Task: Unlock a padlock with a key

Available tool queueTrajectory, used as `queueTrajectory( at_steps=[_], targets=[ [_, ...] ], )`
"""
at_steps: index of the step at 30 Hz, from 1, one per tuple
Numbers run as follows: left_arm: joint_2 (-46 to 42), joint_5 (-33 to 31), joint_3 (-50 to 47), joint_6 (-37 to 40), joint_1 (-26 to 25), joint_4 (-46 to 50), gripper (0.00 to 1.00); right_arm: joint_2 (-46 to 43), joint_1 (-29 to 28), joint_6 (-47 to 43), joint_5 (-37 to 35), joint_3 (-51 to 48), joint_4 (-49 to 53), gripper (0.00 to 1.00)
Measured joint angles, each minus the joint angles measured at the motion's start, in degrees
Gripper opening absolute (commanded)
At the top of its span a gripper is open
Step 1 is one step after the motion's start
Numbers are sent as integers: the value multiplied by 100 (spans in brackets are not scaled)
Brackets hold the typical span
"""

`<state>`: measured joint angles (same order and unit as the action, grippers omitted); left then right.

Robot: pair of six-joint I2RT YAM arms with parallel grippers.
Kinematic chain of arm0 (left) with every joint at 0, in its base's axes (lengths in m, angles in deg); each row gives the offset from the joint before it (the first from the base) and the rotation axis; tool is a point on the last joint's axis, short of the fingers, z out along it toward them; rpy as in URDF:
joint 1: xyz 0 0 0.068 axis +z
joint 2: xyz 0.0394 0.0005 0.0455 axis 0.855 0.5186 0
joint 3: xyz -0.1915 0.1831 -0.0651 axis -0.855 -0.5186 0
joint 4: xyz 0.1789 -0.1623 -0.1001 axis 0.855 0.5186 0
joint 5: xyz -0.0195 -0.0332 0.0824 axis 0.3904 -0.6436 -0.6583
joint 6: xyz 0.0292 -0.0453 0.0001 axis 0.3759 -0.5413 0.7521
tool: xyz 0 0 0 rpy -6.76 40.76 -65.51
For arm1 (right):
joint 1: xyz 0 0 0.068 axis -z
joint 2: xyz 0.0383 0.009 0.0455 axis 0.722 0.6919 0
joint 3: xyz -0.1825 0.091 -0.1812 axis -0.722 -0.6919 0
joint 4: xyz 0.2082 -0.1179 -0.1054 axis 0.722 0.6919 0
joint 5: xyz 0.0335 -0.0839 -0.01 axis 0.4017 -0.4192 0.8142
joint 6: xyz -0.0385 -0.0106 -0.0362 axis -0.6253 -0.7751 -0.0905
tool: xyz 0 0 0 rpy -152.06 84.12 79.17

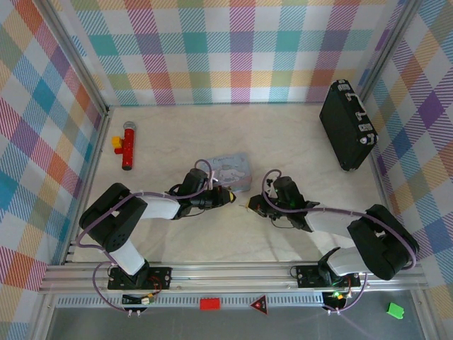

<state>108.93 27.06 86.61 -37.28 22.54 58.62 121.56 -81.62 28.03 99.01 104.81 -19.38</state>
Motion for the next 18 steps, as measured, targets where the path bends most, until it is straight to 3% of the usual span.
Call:
queueTrajectory(
  at_steps=[18],
  targets=[
    [-35,-79,0,-1215,0,-833,1,756,560,468,531,-269,-2072,0]
  ],
)
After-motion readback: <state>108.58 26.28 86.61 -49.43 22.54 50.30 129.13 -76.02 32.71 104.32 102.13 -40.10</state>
